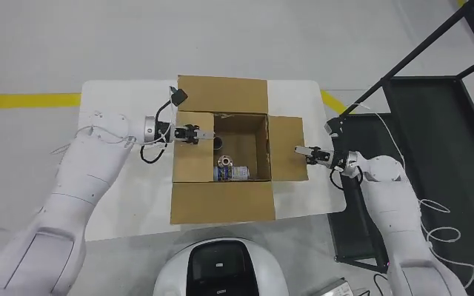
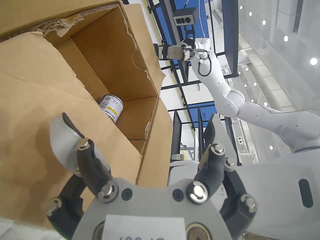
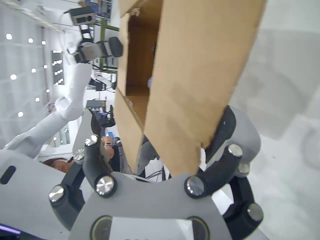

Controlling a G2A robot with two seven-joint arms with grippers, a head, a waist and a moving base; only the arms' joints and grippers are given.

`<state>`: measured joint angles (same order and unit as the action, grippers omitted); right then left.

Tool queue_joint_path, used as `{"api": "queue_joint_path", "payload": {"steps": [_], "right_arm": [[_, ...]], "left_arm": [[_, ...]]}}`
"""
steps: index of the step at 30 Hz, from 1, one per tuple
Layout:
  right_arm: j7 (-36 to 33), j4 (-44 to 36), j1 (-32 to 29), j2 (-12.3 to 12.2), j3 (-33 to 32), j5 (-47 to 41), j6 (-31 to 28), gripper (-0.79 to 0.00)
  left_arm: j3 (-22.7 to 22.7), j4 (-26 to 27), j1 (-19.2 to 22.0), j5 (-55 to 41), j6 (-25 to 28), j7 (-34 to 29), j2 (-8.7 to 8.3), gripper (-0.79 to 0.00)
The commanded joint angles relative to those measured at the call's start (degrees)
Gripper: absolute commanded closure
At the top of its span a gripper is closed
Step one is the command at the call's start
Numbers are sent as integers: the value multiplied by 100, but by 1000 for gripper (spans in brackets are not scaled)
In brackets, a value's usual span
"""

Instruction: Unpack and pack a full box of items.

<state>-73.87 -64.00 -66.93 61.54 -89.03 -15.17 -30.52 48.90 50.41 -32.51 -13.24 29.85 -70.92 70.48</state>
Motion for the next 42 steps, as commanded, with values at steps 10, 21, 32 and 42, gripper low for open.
{"api": "queue_joint_path", "payload": {"steps": [10, 21, 32, 42], "right_arm": [[-482, -1992, -251, -301, 473, -894, 491, -785], [-220, -1276, 1015, -181, 2298, 314, 232, -785], [146, -1154, 1199, -164, 2470, 563, 194, -785], [17, -2189, -219, -527, 1159, -31, 340, -785]], "left_arm": [[548, 134, -92, -330, 239, 151, -170, -785], [1692, 697, -640, -473, 253, 93, -611, -785], [1974, 545, -751, -203, 355, 286, -751, -785], [1134, -829, 283, 365, 1330, 1156, -382, -785]]}}
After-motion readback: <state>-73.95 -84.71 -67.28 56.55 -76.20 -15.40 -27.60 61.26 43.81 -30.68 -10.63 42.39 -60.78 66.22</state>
